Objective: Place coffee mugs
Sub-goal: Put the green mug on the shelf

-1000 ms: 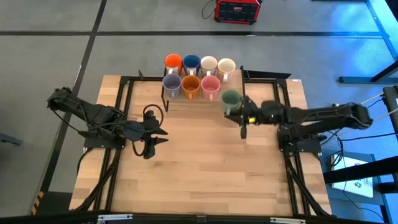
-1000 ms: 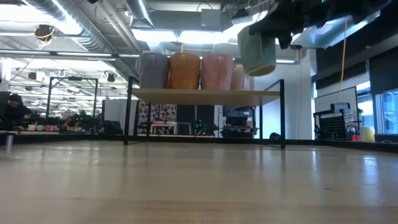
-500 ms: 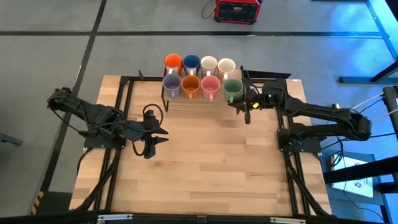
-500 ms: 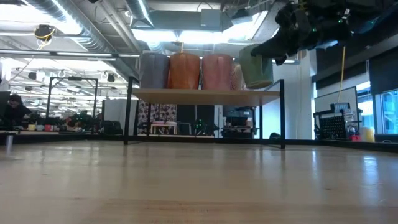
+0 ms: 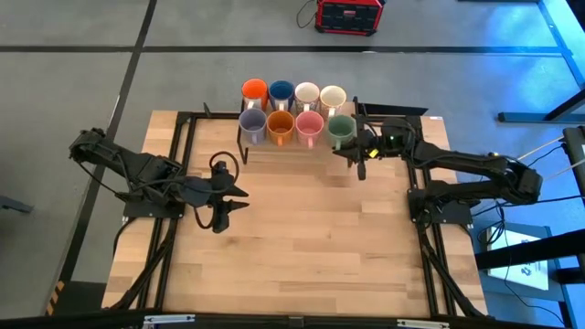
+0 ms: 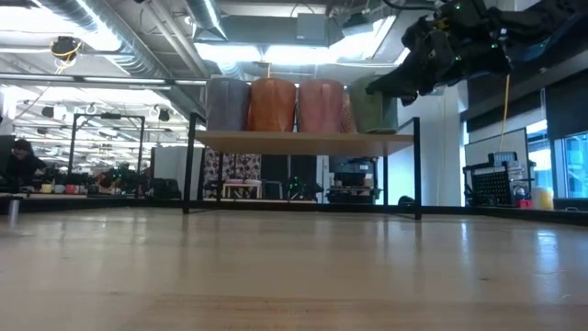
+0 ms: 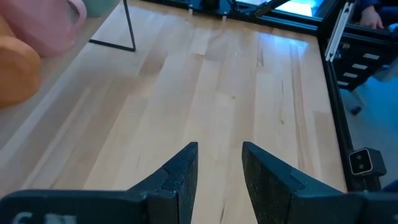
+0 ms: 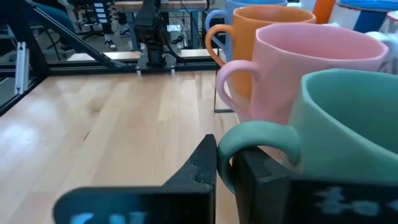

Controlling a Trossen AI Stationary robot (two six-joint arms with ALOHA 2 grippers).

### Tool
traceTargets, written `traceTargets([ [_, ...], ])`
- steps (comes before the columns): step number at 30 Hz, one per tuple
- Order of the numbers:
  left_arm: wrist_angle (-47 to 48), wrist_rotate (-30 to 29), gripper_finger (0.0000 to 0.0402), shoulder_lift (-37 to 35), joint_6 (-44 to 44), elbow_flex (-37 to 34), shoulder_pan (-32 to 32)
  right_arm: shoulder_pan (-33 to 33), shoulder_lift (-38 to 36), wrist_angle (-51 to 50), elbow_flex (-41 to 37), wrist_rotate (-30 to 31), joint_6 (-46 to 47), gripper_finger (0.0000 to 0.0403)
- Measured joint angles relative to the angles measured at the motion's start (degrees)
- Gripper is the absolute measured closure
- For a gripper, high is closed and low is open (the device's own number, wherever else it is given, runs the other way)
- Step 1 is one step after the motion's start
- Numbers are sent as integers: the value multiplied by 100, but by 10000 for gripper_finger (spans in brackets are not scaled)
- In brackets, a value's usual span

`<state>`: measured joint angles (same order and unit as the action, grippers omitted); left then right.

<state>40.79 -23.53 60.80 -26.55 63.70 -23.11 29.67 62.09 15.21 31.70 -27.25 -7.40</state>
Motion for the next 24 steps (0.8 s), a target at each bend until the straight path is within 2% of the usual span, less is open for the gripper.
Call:
traceTargets([
  [7,-102,0,282,0,0,0,0,0,113,128,0,-19,31,392],
  [9,-102,0,282,0,0,0,0,-7,113,115,0,194,35,385],
  [14,-102,0,282,0,0,0,0,0,119,-6,-9,627,74,350],
  [24,-102,0,282,0,0,0,0,-2,36,-405,14,567,134,274],
])
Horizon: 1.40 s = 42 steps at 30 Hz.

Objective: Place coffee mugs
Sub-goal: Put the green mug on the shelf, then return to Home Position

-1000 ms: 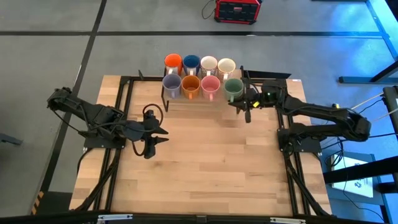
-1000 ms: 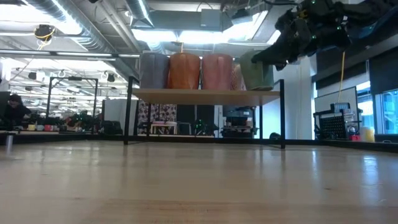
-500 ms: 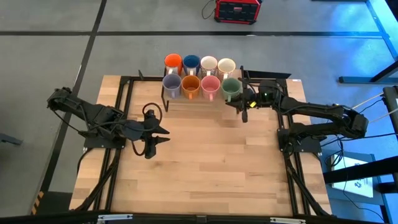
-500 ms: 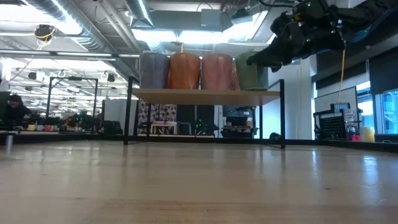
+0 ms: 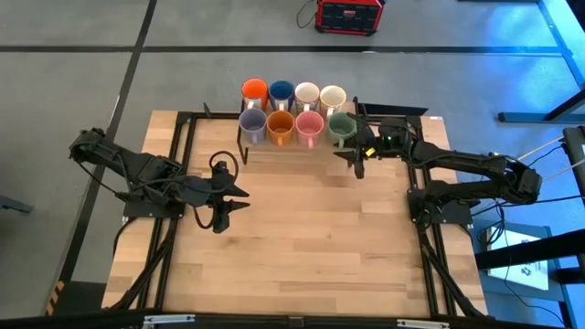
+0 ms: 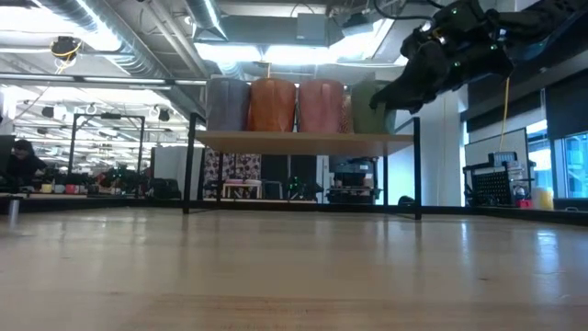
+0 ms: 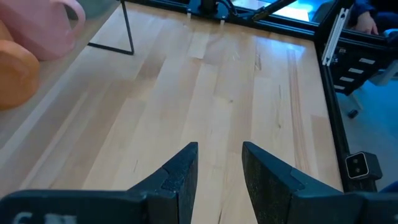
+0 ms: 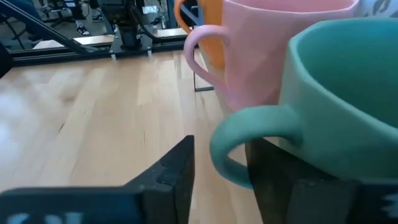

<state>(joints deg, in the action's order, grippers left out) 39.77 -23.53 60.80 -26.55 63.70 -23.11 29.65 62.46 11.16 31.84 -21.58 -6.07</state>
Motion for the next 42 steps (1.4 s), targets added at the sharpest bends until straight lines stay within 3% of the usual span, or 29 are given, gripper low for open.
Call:
traceTargets([
  [10,0,-36,282,0,13,0,0,0,-338,-1552,592,302,34,261],
  [14,0,-41,282,0,15,0,0,0,-524,-2905,1087,312,159,260],
  [19,-20,-180,283,0,153,0,0,-73,-832,-4927,1939,230,955,260],
  [21,-178,-283,292,0,508,0,1,-331,-1008,-5182,2127,235,1340,260],
  [25,-1107,6,334,-41,1383,-307,217,-1111,-1394,-4302,1977,619,1910,280],
  [29,-2245,595,387,-538,1908,-1173,604,-1828,-1635,-3046,1445,1246,2309,338],
  [33,-3420,1279,395,-1150,2155,-2272,1024,-2383,-1926,-2120,829,1684,2571,395],
  [36,-4064,1524,395,-1633,2312,-2957,1264,-2779,-2155,-1515,378,2408,2813,386],
  [42,-4340,1615,398,-2608,2188,-3956,1386,-3401,-2951,-870,-517,3422,2853,384],
])
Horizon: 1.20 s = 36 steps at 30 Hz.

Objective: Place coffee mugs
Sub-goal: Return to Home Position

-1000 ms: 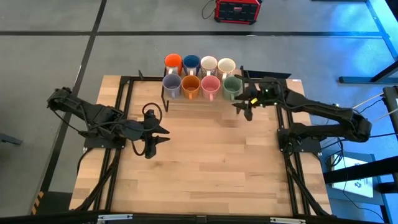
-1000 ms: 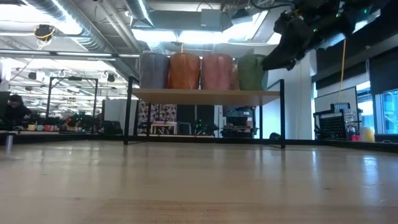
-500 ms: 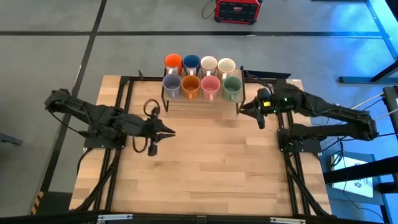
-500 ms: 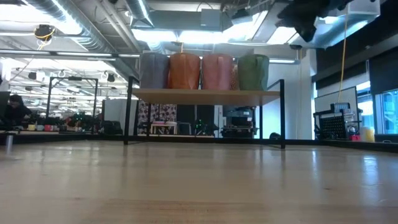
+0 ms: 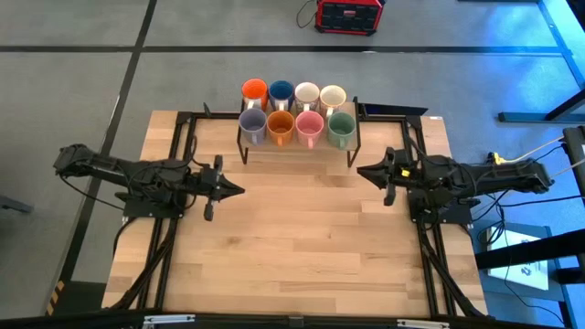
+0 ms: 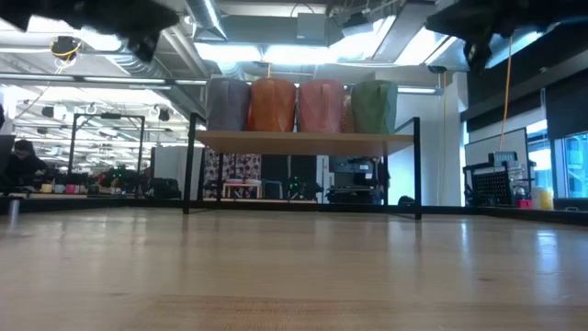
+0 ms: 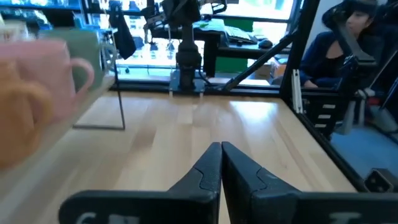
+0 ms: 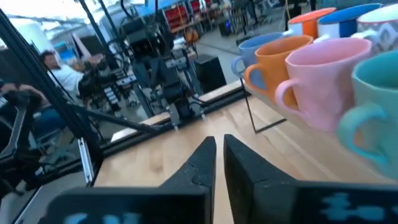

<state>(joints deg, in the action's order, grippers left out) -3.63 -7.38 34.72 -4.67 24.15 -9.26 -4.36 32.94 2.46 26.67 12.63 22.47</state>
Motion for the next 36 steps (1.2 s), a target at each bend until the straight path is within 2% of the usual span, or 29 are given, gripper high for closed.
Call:
traceTargets([
  [4,27,-38,396,-598,-396,-434,-2,-209,-583,144,-529,287,149,399],
  [8,175,-81,396,-990,-358,-653,-2,-242,-1031,-382,-788,232,320,396],
  [11,256,-224,396,-1058,-262,-665,-2,-242,-1122,-302,-818,118,662,390],
  [14,286,-335,396,-1058,161,-717,-2,-242,-1123,-277,-815,13,186,389],
  [20,247,-197,395,-1354,197,-1127,-2,-242,-1222,-272,-819,137,-355,391],
  [28,-122,-403,395,-2320,205,-1938,-2,-242,-1550,-208,-1243,130,-393,391],
  [36,-114,-517,395,-3124,201,-2341,-2,-240,-2334,-201,-1781,66,-589,391],
])
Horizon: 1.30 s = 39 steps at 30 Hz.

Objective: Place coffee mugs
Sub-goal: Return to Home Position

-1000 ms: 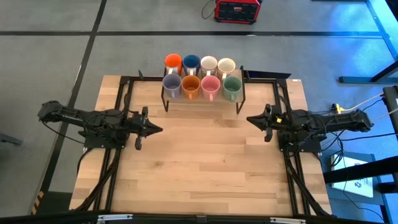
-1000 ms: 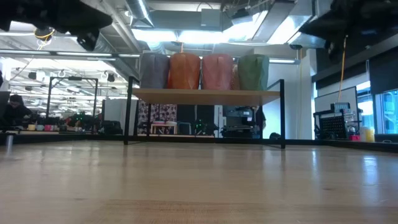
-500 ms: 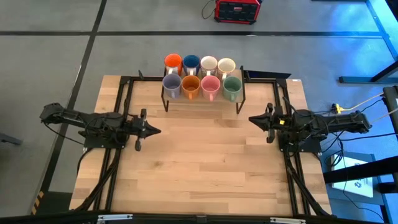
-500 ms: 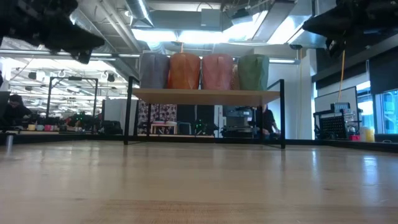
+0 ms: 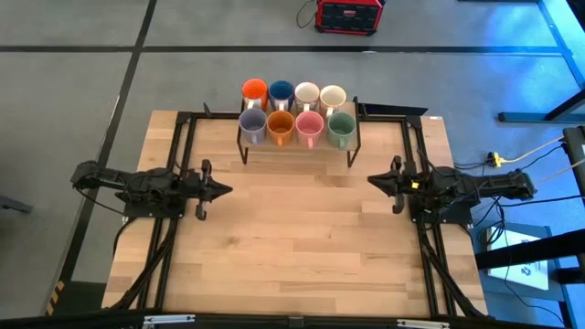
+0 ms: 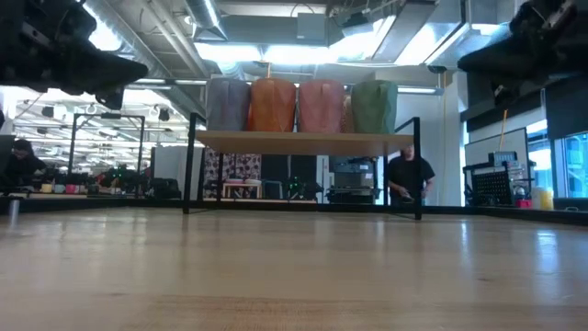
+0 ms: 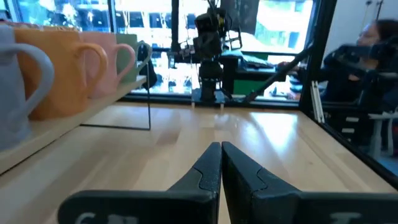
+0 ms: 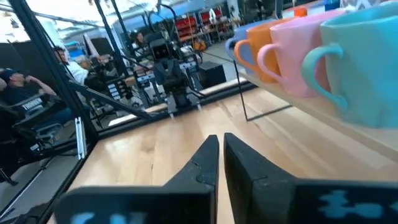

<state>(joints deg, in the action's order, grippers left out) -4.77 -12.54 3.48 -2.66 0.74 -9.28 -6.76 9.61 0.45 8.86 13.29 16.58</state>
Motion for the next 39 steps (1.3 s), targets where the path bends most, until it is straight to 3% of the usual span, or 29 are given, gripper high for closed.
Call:
traceTargets([
  [7,153,5,395,-338,-21,-29,-2,0,-966,-31,-421,-193,-358,391],
  [15,203,-21,395,-336,-85,-29,0,4,-940,-152,-680,-263,-366,391],
  [22,206,-15,395,-336,-83,-29,0,4,-940,-33,-754,-702,-332,391],
  [39,209,-2,395,-336,-80,-29,0,2,-938,-50,-754,-723,-297,391],
])
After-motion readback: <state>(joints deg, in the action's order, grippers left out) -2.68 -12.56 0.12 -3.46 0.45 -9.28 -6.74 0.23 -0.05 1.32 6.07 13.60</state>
